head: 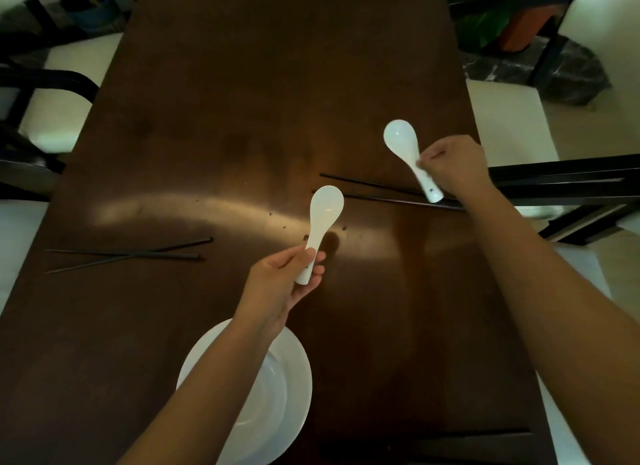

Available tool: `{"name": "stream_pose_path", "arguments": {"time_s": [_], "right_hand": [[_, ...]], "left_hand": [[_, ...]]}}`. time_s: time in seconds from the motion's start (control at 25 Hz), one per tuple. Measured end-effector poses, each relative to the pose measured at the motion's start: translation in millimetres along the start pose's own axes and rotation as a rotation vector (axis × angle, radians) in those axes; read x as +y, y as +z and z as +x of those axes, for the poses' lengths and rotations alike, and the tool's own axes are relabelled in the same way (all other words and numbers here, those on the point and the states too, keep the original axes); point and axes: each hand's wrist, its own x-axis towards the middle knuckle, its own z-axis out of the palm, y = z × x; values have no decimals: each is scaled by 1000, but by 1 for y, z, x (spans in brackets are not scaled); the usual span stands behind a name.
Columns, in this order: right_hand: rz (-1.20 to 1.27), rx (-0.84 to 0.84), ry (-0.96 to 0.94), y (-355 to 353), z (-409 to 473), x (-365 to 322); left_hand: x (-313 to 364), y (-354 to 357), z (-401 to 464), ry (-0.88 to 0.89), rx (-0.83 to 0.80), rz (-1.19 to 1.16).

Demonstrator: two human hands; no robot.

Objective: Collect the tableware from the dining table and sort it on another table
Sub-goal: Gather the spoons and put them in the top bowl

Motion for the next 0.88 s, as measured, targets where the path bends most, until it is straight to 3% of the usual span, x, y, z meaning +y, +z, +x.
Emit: {"name": "stream_pose_path", "arguments": {"time_s": [0.12, 0.2, 0.4, 0.72, 0.88], "right_hand": [[765, -252, 231, 1, -78, -30], [968, -384, 312, 12, -121, -41], [1034, -402, 421, 26, -165, -48], [942, -420, 354, 38, -198, -54], [823, -292, 276, 38, -202, -57]], "left_hand": [[-2, 8, -6, 32, -32, -7], [-4, 11, -11, 52, -80, 1], [-9, 11, -31, 124, -153, 70], [-15, -7, -60, 95, -176, 62], [-13, -25, -71, 40, -208, 61]]}}
